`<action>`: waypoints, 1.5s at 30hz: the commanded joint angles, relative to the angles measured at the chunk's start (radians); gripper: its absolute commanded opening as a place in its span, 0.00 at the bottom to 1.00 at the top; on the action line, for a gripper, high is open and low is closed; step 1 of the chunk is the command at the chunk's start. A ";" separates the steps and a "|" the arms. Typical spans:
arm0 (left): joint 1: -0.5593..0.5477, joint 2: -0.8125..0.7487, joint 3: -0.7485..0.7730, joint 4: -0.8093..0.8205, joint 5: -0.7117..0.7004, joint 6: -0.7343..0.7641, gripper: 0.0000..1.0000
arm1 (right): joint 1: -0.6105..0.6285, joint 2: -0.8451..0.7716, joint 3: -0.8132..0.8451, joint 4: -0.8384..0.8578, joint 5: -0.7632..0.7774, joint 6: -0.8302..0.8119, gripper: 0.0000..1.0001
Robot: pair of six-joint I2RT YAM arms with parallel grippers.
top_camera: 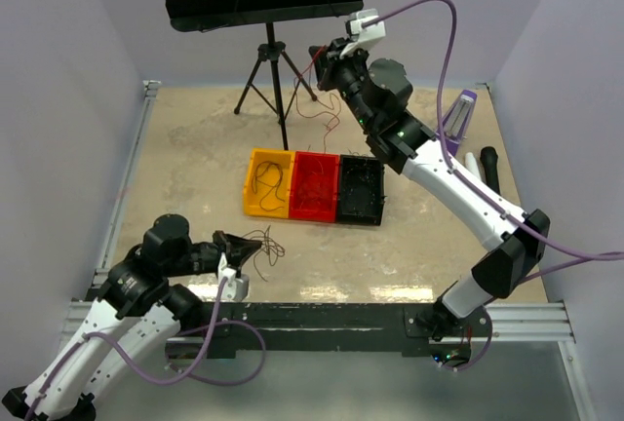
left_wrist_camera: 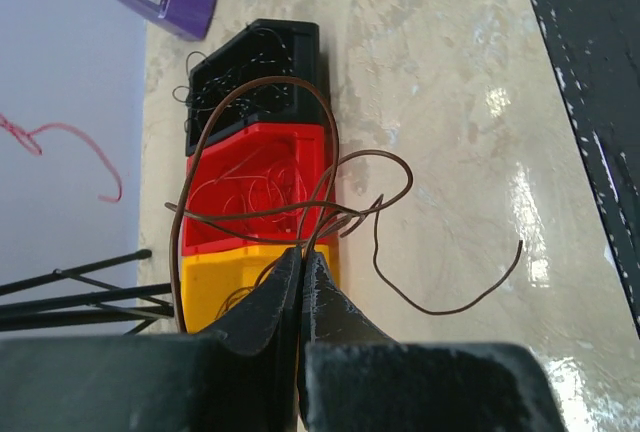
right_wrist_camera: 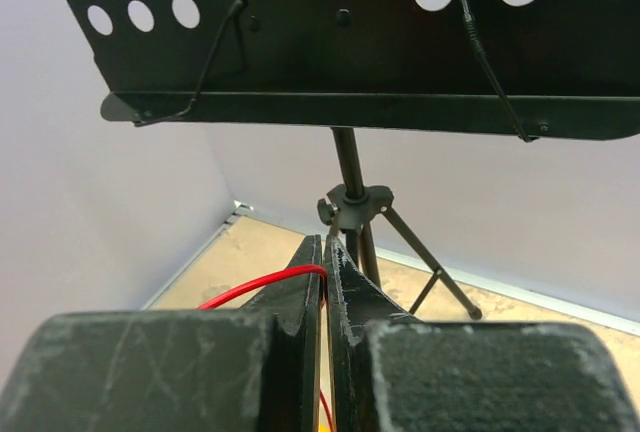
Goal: Untangle the cables
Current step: Place the cable in the bin.
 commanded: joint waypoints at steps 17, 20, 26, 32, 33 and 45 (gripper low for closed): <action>0.003 -0.019 -0.014 0.060 0.037 -0.015 0.00 | -0.016 0.056 -0.130 0.121 -0.081 0.027 0.00; 0.002 -0.010 -0.007 0.094 0.032 -0.044 0.00 | -0.016 0.064 -0.171 0.144 -0.079 0.030 0.00; 0.002 0.007 0.021 0.121 0.031 -0.071 0.00 | -0.014 0.108 -0.243 0.211 -0.073 0.056 0.00; 0.002 0.003 0.027 0.158 -0.001 -0.097 0.00 | -0.005 0.134 -0.335 0.237 -0.033 0.071 0.00; 0.003 0.003 0.027 0.161 -0.006 -0.102 0.00 | -0.001 0.131 -0.360 0.240 -0.027 0.081 0.00; 0.005 0.007 0.020 0.204 -0.012 -0.104 0.00 | 0.028 0.173 -0.490 0.247 -0.007 0.194 0.00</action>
